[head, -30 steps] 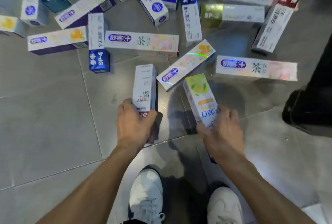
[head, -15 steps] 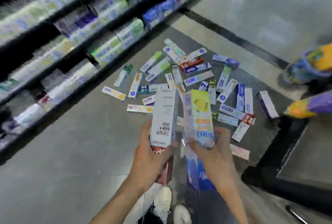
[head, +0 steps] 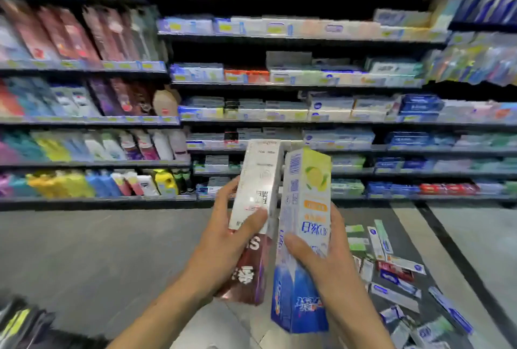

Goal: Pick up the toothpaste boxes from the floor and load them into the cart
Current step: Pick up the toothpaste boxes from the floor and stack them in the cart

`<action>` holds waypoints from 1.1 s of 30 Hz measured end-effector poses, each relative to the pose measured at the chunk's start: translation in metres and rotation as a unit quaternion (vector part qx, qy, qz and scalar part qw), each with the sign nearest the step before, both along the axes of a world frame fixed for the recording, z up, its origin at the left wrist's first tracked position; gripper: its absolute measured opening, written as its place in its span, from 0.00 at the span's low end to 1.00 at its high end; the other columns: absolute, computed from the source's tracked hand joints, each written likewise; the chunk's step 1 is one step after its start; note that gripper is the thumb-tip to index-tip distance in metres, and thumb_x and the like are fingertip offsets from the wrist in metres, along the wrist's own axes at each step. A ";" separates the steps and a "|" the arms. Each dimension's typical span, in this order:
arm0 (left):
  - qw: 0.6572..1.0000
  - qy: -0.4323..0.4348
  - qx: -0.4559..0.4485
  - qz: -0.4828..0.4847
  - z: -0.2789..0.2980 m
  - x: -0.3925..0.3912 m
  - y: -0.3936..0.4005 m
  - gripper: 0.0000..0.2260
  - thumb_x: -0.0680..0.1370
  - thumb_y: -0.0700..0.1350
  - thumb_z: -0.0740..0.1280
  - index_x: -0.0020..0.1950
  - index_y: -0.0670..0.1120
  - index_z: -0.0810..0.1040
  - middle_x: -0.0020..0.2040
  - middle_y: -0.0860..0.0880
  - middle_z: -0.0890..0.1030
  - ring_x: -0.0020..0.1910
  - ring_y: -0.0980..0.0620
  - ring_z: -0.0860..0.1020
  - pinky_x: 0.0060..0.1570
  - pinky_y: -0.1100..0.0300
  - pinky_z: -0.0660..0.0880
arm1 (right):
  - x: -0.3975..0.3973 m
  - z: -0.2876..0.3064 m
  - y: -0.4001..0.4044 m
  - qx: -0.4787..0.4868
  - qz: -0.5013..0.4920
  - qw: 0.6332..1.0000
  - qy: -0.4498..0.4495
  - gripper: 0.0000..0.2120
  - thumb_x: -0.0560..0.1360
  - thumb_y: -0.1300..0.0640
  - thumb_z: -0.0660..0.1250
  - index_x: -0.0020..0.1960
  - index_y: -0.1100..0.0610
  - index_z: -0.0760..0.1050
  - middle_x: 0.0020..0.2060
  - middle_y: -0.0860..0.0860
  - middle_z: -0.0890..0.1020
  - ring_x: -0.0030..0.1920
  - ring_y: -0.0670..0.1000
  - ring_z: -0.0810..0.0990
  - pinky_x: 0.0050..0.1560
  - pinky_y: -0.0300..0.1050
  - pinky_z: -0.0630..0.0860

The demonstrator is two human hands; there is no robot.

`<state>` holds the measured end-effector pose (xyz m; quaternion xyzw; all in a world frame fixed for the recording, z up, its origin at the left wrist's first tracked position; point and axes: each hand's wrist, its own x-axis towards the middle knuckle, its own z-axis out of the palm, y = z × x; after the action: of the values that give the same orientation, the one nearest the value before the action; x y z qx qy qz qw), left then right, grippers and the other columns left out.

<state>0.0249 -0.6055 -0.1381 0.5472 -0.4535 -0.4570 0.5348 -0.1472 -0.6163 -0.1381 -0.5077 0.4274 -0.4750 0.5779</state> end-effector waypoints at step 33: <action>0.702 0.066 -0.025 0.709 -0.038 0.459 0.279 0.36 0.71 0.57 0.78 0.74 0.63 0.63 0.62 0.67 0.79 0.62 0.64 0.78 0.61 0.66 0.74 | 0.653 -0.013 0.131 0.038 0.653 0.753 0.074 0.25 0.71 0.64 0.74 0.63 0.46 0.72 0.51 0.48 0.86 0.51 0.50 0.86 0.46 0.45 0.82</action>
<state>0.4840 -0.3263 -0.1757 0.6621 0.0935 0.0338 0.7428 0.5053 -0.4855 -0.1510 -0.6741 0.0509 0.0737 0.7332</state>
